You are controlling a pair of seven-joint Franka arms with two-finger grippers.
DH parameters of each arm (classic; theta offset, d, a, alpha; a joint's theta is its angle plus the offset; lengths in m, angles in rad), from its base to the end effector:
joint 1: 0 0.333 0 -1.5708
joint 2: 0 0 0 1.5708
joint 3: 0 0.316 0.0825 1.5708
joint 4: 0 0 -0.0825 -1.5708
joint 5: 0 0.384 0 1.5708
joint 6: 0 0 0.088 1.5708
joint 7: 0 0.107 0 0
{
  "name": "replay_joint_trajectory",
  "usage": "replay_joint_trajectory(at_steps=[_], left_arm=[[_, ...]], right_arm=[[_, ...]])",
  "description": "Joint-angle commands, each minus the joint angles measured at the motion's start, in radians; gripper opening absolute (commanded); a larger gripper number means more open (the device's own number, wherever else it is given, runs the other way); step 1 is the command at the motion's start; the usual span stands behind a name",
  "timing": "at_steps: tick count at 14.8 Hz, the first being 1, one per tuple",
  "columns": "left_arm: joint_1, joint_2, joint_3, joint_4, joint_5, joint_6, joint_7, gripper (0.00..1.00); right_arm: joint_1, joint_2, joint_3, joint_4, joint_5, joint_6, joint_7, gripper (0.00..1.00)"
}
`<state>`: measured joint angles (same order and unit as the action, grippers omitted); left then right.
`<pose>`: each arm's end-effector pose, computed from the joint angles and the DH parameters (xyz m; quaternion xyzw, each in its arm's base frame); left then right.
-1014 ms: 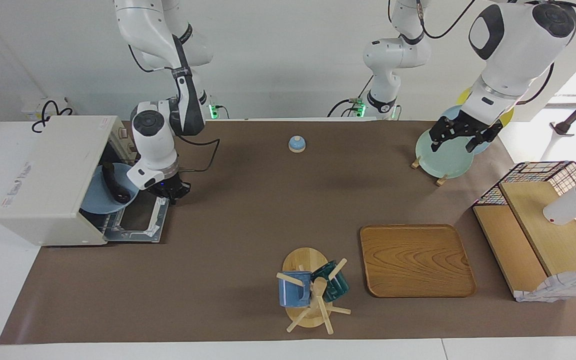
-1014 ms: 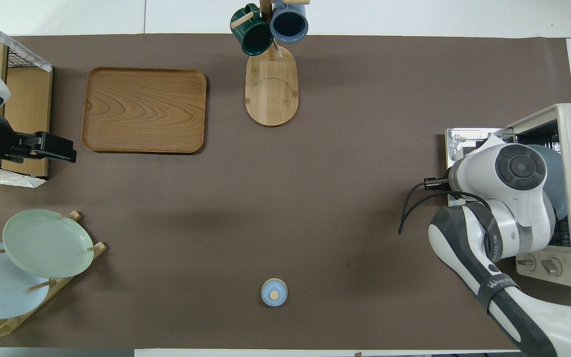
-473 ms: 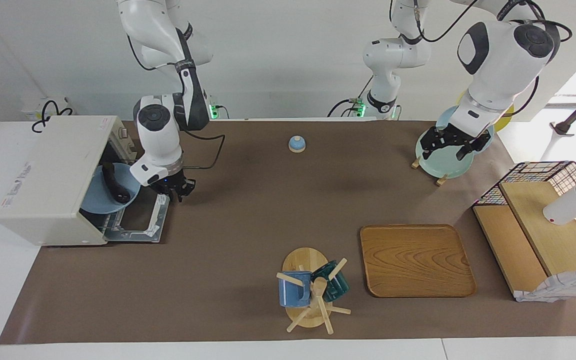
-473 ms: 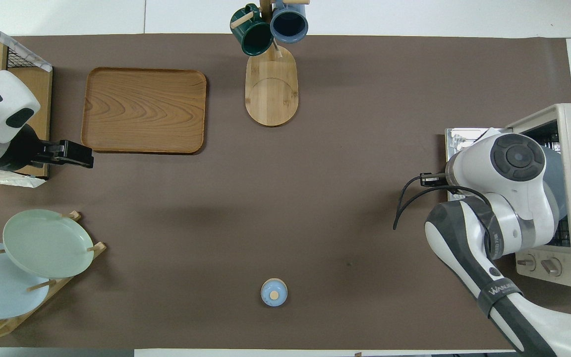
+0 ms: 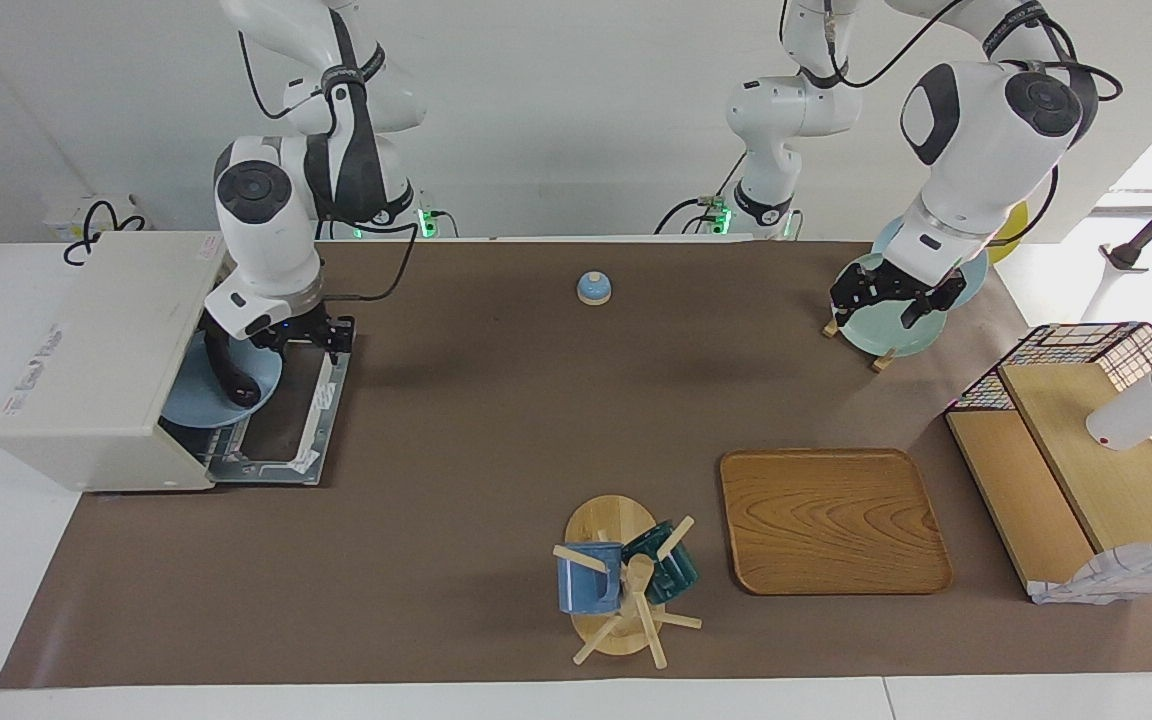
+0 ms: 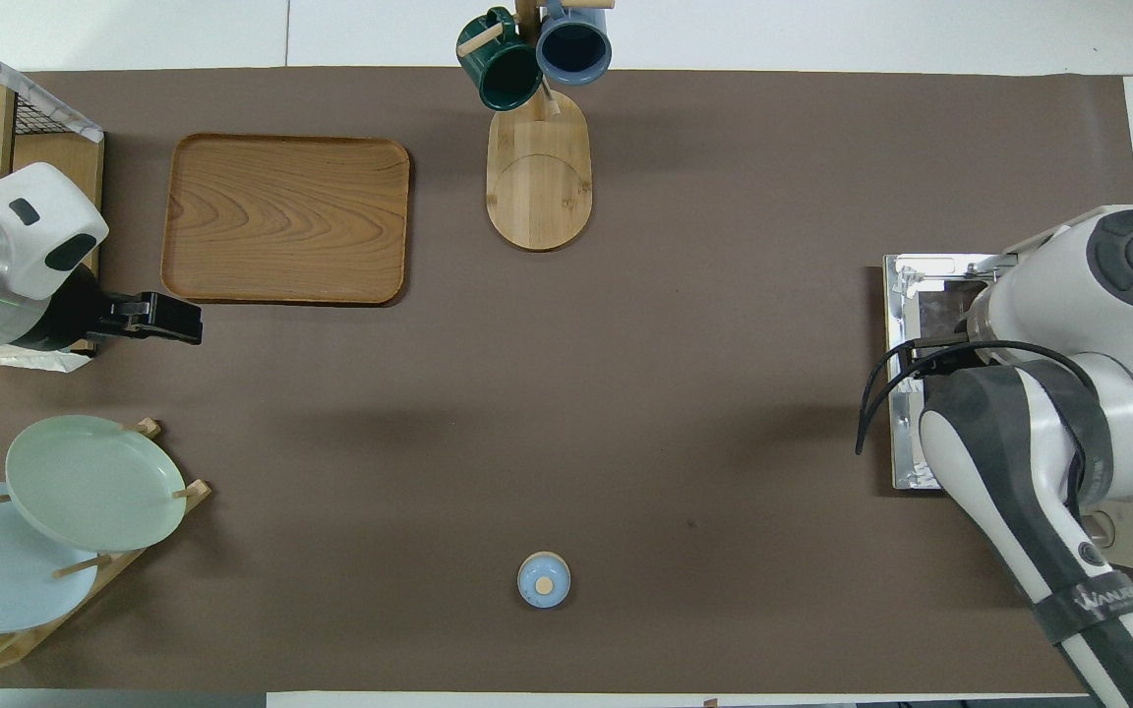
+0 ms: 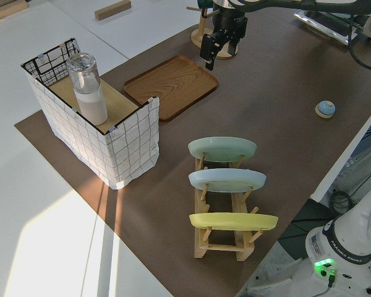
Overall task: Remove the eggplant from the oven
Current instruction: 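Grasp the blue plate rim inside the oven with the right gripper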
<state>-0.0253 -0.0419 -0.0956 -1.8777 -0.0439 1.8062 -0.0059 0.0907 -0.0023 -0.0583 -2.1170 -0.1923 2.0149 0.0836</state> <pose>0.5417 -0.0702 0.5216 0.9984 -0.0520 -0.0161 0.0183 0.5306 0.0059 0.4068 0.9950 0.0201 -0.0447 0.0872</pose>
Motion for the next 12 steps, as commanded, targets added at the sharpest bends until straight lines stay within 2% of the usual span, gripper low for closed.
replay_joint_trajectory(at_steps=[1,9,10,11,12], left_arm=[[-0.012,-0.035,0.008,-0.049,-0.013,0.033,-0.002,1.0],[-0.013,-0.036,0.008,-0.083,-0.013,0.074,-0.002,1.0],[-0.013,-0.036,0.008,-0.083,-0.013,0.074,-0.002,0.83],[-0.013,-0.035,0.008,-0.081,-0.013,0.074,-0.003,0.46],[-0.012,-0.035,0.008,-0.081,-0.016,0.074,-0.003,0.03]], right_arm=[[-0.037,-0.019,0.003,-0.083,-0.015,0.103,-0.077,0.62],[-0.065,-0.027,0.002,-0.156,-0.018,0.194,-0.203,0.59],[-0.065,-0.025,0.002,-0.155,-0.028,0.191,-0.221,0.59],[-0.065,-0.025,0.002,-0.155,-0.045,0.191,-0.231,0.59],[-0.066,-0.025,0.002,-0.155,-0.051,0.191,-0.234,0.59]])
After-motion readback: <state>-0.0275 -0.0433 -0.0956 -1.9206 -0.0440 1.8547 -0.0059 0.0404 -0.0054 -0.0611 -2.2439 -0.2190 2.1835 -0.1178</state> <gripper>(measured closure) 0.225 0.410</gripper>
